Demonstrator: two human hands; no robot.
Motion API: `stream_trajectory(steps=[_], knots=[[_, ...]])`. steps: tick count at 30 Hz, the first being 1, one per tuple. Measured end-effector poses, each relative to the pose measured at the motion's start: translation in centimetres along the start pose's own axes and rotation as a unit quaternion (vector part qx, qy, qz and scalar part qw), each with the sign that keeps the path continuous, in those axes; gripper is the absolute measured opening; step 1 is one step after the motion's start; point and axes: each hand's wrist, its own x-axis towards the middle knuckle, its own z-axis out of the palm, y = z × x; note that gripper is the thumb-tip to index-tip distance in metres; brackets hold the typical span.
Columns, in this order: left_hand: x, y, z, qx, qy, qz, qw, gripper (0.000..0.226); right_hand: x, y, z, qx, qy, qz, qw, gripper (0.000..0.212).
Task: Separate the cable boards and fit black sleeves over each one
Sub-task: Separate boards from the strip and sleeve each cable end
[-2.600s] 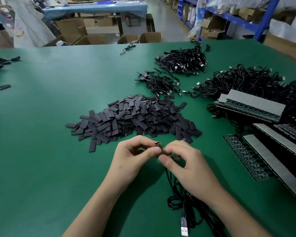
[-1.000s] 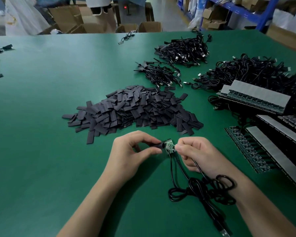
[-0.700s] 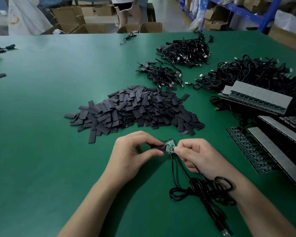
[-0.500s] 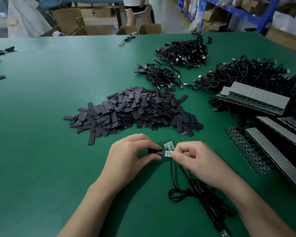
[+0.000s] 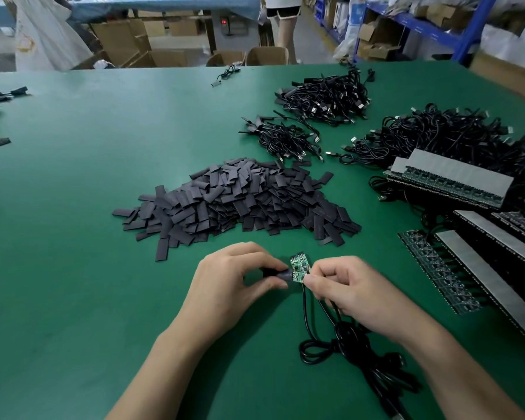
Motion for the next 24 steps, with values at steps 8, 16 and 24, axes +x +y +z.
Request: stream_trajectory(steps=[8, 16, 24], knots=[[-0.06, 0.21, 0.47, 0.023, -0.008, 0.029, 0.999, 0.018, -0.15, -0.2, 0.07, -0.009, -0.002, -0.009, 1.0, 0.039], [-0.04, 0.05, 0.36, 0.023, 0.007, 0.026, 0.999, 0.017, 0.19, 0.15, 0.22, 0.0, 0.018, -0.023, 1.0, 0.029], [-0.12, -0.03, 0.37, 0.033, 0.015, 0.042, 0.998, 0.02, 0.22, 0.27, 0.04, 0.019, 0.004, 0.003, 1.0, 0.024]])
